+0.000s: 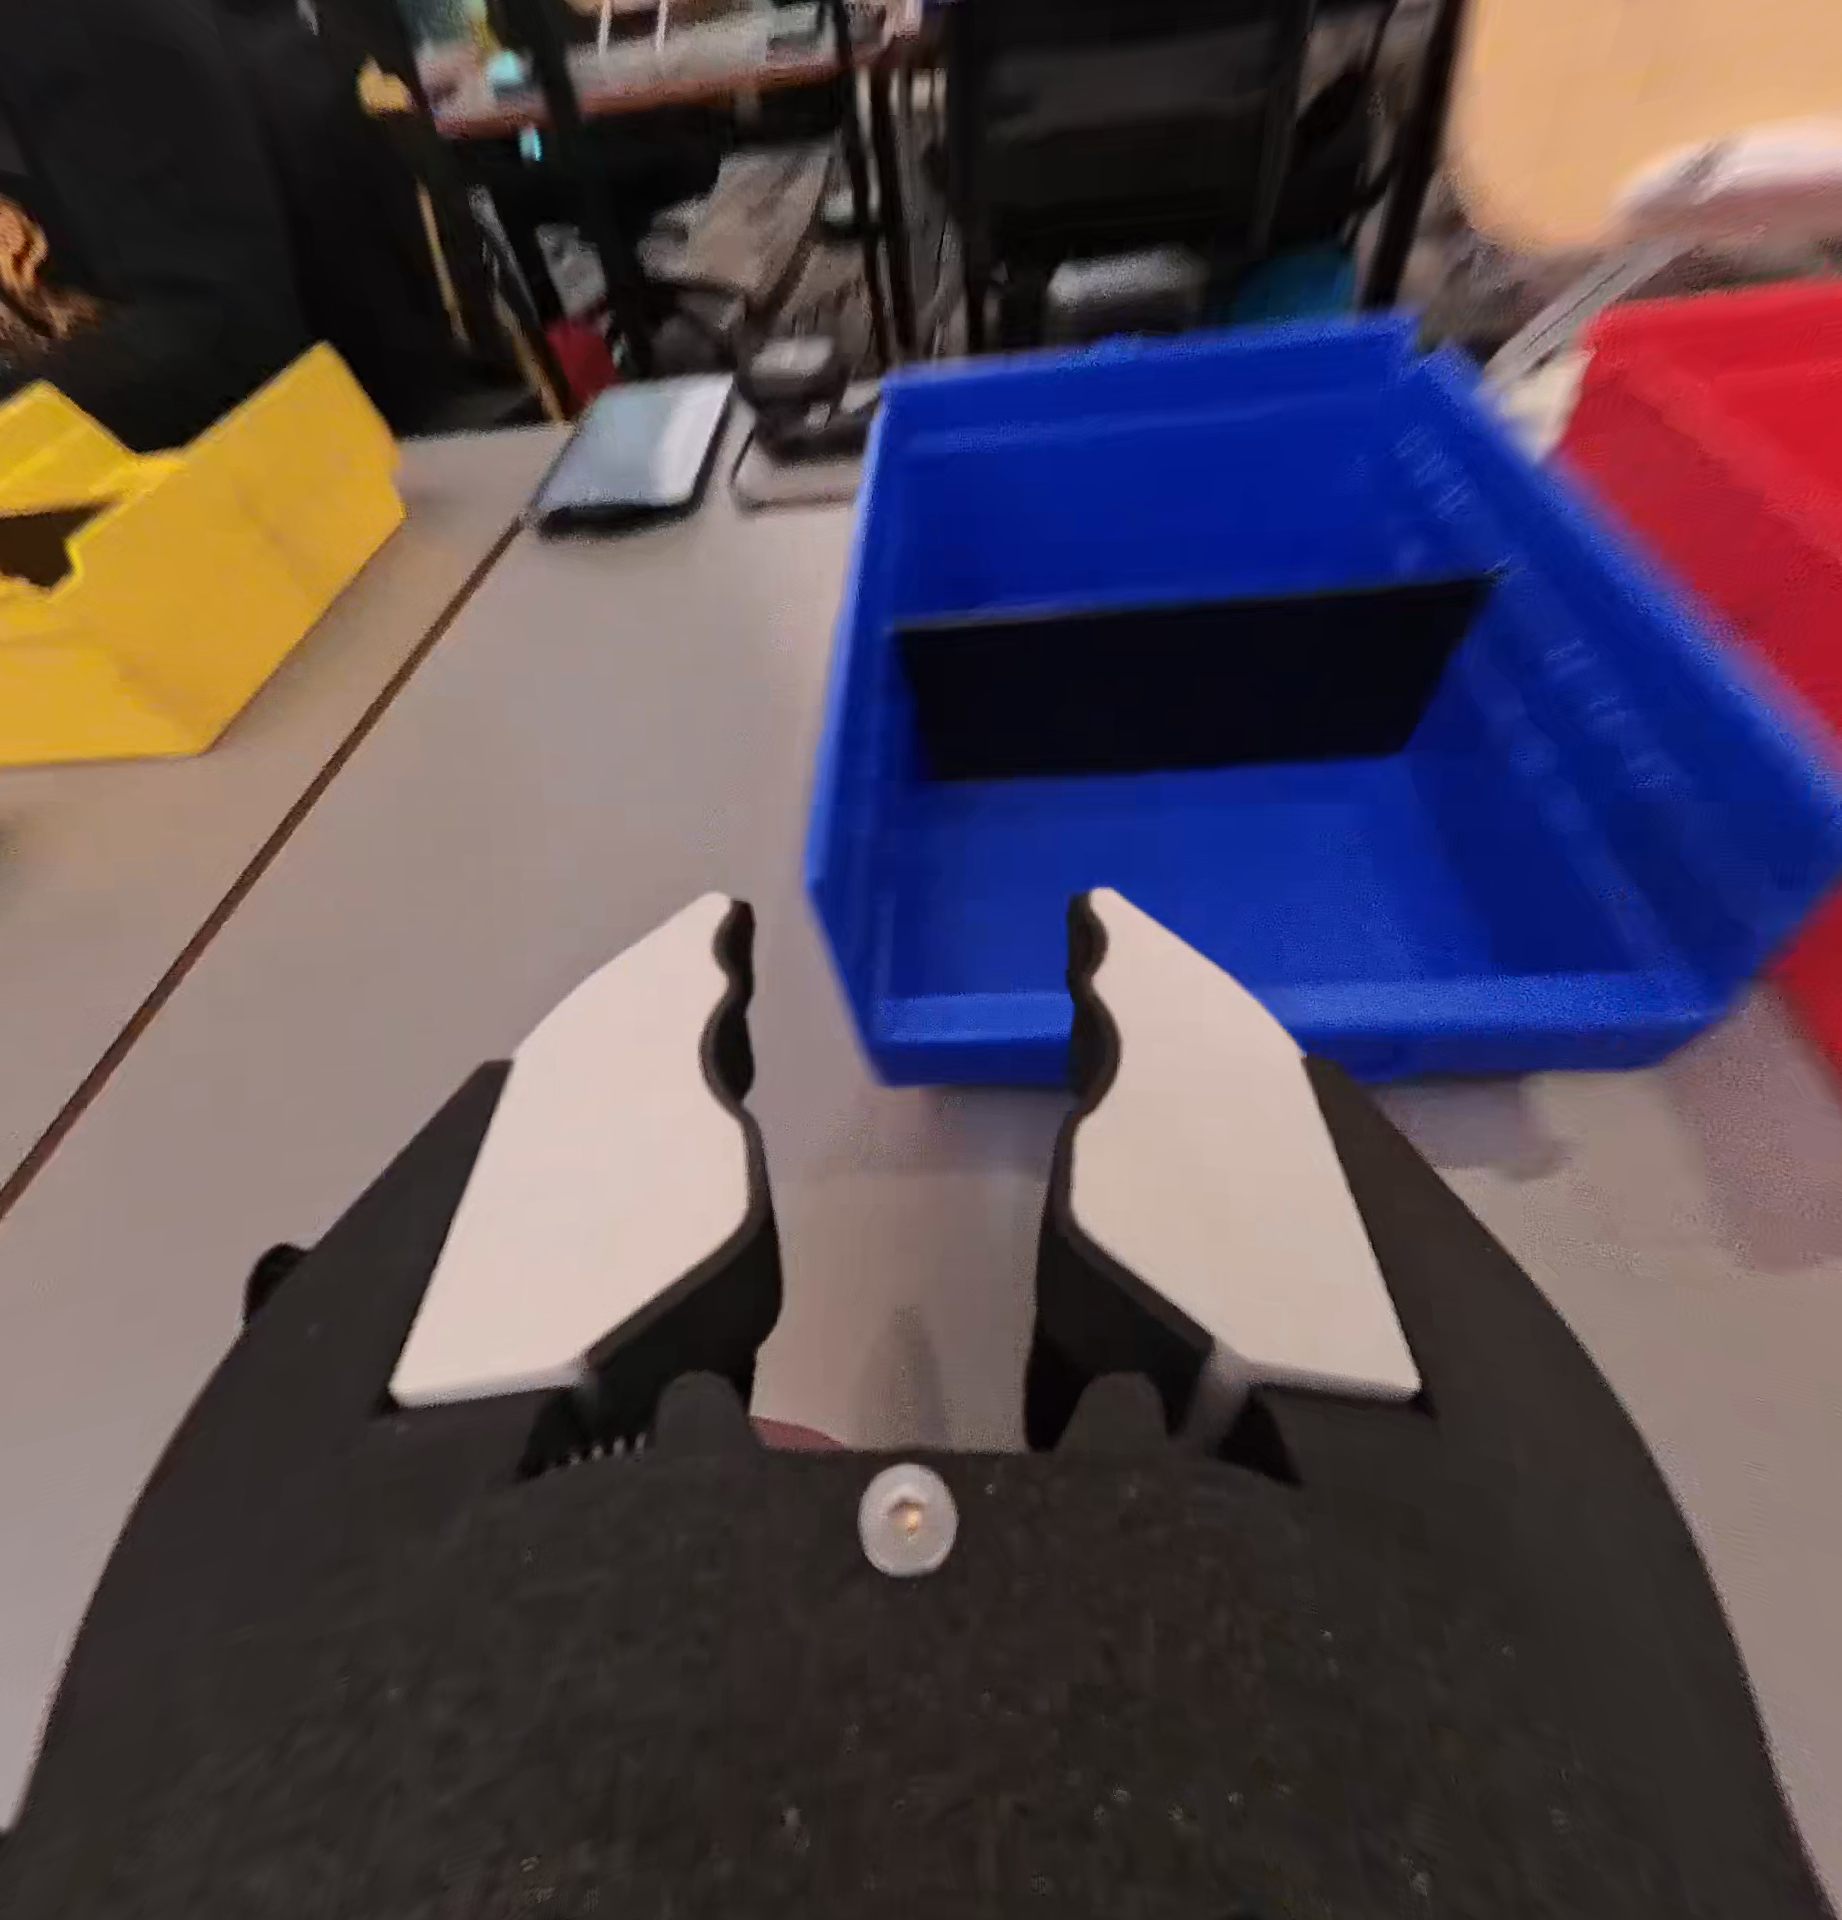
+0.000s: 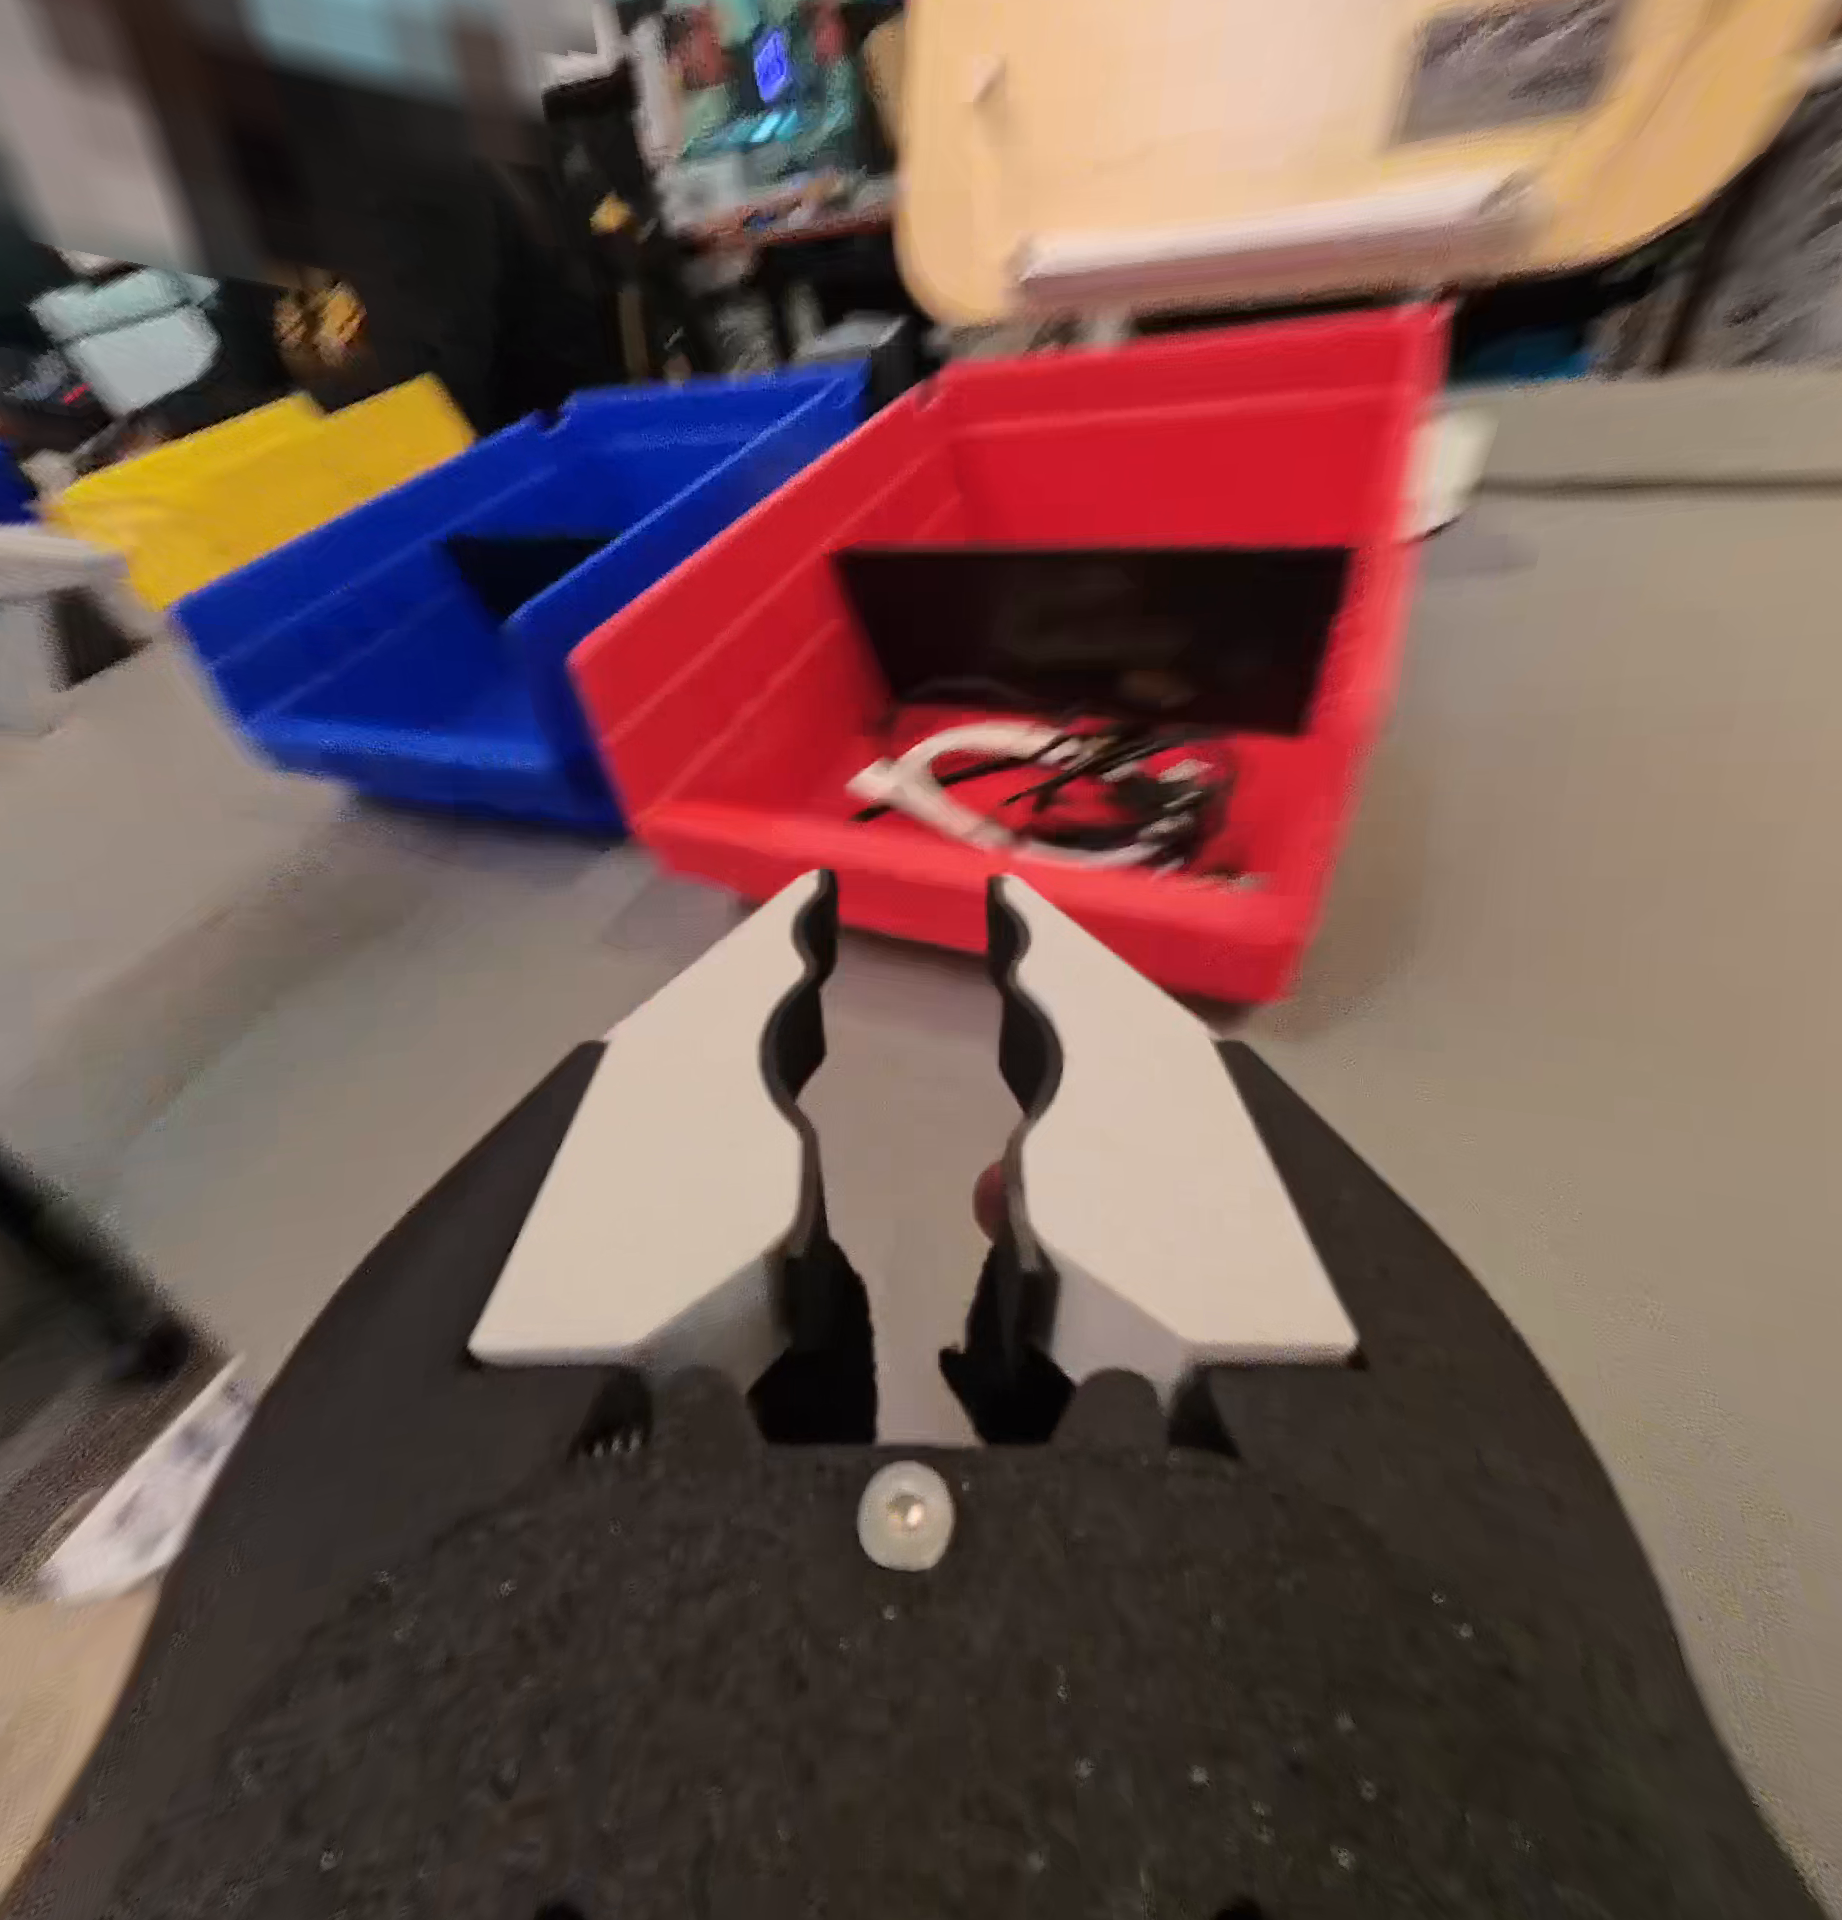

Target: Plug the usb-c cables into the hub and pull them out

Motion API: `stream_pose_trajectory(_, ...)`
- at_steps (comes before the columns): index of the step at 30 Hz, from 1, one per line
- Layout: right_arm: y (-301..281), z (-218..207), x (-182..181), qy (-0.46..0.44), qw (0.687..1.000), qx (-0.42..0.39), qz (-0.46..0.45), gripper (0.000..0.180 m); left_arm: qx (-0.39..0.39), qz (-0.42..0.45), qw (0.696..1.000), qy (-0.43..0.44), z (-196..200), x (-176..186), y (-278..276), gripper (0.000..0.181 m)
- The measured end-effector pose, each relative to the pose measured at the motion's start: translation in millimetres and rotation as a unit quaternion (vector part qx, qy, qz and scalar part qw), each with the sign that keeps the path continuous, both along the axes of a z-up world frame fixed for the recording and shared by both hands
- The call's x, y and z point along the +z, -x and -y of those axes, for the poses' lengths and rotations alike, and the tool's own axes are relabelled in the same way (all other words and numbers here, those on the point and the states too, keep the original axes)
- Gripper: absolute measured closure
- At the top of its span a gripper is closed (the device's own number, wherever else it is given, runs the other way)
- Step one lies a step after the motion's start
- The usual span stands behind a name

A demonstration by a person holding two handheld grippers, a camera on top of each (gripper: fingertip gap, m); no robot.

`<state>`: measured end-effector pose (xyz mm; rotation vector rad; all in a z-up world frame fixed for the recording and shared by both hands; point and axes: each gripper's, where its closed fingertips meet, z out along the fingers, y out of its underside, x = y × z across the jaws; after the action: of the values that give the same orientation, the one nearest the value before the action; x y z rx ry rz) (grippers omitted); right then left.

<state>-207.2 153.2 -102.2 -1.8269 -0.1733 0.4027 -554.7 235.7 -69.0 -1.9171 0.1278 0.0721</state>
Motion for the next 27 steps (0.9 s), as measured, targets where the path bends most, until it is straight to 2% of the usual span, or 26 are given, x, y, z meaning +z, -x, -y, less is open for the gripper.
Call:
stream_pose_trajectory(2,51.4,13.8,-24.1,0.047,0.996,0.073,-0.004,0.141,0.001,-0.012,0.999,0.043,-12.2,-26.3,25.2,0.114)
stream_pose_trajectory(4,95.1,20.9,-32.4,0.057,0.990,0.127,0.010,0.136,-0.022,0.001,0.998,0.062,-27.3,-39.4,24.8,0.112)
stream_pose_trajectory(6,125.9,13.8,-30.7,0.036,0.986,0.153,0.051,0.133,-0.022,0.027,0.997,0.062,-47.3,-44.6,24.1,0.118)
stream_pose_trajectory(8,149.6,-2.6,-25.6,0.009,0.985,0.160,0.070,0.139,-0.018,0.038,0.997,0.070,-67.1,-53.7,26.7,0.124)
stream_pose_trajectory(9,156.6,-15.1,-24.1,0.000,0.987,0.144,0.065,0.139,-0.025,0.043,0.996,0.072,-74.9,-56.7,25.8,0.130)
stream_pose_trajectory(11,167.0,-37.9,-27.6,-0.004,0.990,0.117,0.073,0.138,-0.040,0.064,0.995,0.061,-82.0,-55.4,22.7,0.176)
stream_pose_trajectory(12,167.1,-50.2,-29.7,-0.004,0.992,0.091,0.084,0.137,-0.040,0.071,0.995,0.063,-80.8,-55.6,22.2,0.176)
stream_pose_trajectory(14,166.1,-71.3,-26.8,-0.009,0.995,0.041,0.088,0.137,-0.042,0.057,0.995,0.074,-71.2,-56.5,20.2,0.176)
stream_pose_trajectory(17,175.6,-87.1,-23.1,-0.013,0.996,0.022,0.081,0.137,-0.039,0.025,0.996,0.080,-42.3,-56.9,17.9,0.175)
stream_pose_trajectory(22,190.7,-86.2,-23.9,-0.019,0.996,0.014,0.087,0.139,-0.002,0.028,0.997,0.071,15.3,-56.1,25.6,0.175)
stream_pose_trajectory(25,197.6,-80.4,-25.8,0.012,0.998,0.031,0.060,0.160,0.032,0.016,0.997,0.070,46.3,-55.3,35.7,0.176)
stream_pose_trajectory(26,195.8,-78.2,-25.4,0.028,0.997,0.029,0.064,0.175,0.042,0.018,0.997,0.068,55.1,-53.4,38.7,0.176)
stream_pose_trajectory(27,199.4,-74.0,-21.9,0.027,0.996,0.046,0.071,0.175,0.047,0.022,0.997,0.061,62.2,-48.8,39.5,0.176)
